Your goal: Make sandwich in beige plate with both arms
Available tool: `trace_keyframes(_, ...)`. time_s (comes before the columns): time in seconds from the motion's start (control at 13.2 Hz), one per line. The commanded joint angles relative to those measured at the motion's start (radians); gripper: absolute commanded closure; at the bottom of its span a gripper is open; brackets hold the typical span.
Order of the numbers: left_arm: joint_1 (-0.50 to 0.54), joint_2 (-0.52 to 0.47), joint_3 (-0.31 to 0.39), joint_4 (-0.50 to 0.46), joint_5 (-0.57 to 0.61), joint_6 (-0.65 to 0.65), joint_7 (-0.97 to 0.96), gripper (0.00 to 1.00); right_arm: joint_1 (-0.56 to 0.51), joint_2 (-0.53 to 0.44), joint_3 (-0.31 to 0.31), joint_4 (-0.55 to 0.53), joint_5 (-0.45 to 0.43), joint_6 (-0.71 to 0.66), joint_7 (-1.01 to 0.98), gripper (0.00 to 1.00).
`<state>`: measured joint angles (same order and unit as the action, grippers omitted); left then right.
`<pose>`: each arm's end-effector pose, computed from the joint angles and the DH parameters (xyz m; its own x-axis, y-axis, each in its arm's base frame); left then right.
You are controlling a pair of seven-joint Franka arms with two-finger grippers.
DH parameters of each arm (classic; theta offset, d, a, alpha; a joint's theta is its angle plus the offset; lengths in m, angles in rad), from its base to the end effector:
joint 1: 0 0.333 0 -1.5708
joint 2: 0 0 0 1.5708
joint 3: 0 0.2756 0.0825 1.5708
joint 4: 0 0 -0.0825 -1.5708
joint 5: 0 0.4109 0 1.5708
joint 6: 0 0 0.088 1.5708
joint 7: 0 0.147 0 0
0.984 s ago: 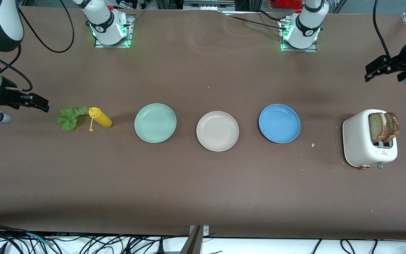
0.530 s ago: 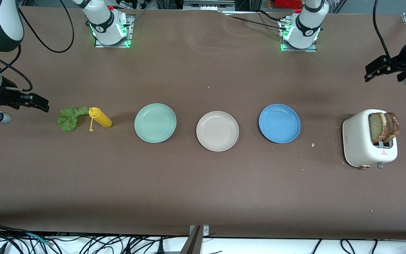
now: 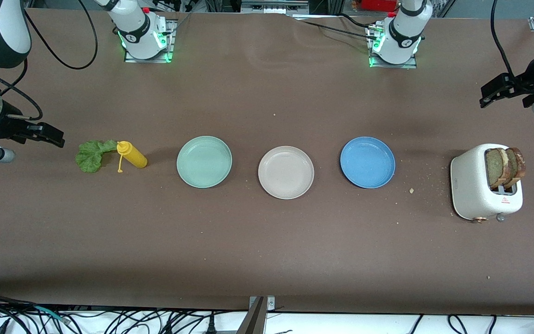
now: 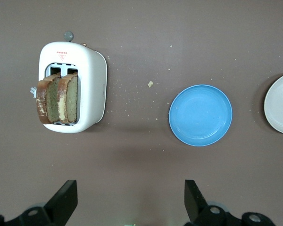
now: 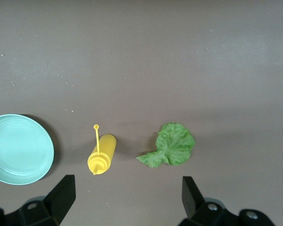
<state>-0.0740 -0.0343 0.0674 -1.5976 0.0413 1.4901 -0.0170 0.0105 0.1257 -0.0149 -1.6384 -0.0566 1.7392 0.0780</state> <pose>0.5603 0.0031 0.5439 0.9973 0.0135 -0.0725 0.0106 -0.9991 -0.0402 0.6198 -0.0098 0.4492 0.9971 -0.0727 -0.0206 -0.0713 -0.9957 0.0592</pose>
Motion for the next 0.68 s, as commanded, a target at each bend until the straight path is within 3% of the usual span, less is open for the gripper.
trace_keyframes(0.0,0.006,0.013,-0.006,0.022,0.026,-0.004,0.003,0.00,0.000,-0.001,-0.004,0.005,0.018,-0.010,0.003,0.00)
trace_keyframes(0.61,0.006,0.014,-0.006,0.022,0.028,-0.004,0.003,0.00,0.000,-0.001,-0.004,0.003,0.020,-0.010,0.005,0.00)
